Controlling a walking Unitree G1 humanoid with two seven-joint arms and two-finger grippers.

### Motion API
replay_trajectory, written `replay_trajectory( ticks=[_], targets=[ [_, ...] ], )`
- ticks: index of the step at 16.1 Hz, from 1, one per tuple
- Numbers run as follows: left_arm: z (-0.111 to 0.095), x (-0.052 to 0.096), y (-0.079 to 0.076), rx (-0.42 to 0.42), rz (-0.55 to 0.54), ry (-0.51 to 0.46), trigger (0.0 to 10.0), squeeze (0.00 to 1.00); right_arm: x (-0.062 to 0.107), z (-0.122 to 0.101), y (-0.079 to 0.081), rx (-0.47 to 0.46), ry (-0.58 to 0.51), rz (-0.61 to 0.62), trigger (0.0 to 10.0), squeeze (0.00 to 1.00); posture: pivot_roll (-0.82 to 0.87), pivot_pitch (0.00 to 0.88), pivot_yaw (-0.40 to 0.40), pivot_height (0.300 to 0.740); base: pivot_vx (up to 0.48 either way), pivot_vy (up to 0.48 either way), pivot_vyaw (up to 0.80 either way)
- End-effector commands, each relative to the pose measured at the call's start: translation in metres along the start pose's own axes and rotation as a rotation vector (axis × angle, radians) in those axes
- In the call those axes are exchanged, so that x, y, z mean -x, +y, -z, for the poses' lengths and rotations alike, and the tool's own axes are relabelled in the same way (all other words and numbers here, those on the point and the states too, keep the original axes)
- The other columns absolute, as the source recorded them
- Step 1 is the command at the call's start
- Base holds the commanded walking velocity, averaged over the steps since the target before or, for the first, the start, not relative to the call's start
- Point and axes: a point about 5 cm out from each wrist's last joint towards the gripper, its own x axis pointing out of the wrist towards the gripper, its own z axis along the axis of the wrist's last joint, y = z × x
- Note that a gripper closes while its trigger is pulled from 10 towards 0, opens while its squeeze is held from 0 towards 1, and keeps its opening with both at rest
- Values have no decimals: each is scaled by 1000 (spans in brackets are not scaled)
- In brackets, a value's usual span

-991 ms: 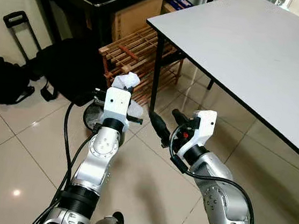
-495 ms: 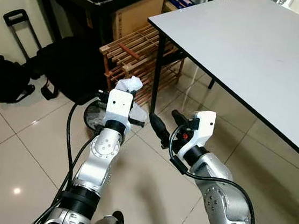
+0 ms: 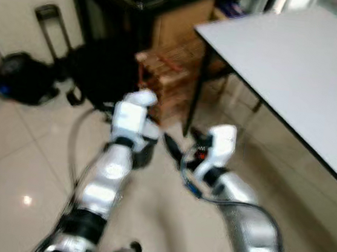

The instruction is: Picking trash to rubbish bin

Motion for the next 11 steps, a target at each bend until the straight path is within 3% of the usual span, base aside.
replay_trajectory(
  ticks=[1,11],
  targets=[
    [1,1,-11,13,23,10,10000,0,5,-1,-8,6,2,29,10000,0,-65,153,45,740,435,0,0],
    [1,1,-11,12,22,11,10000,0,4,2,-10,13,18,44,10000,0,-61,150,44,740,401,0,0]
  ],
)
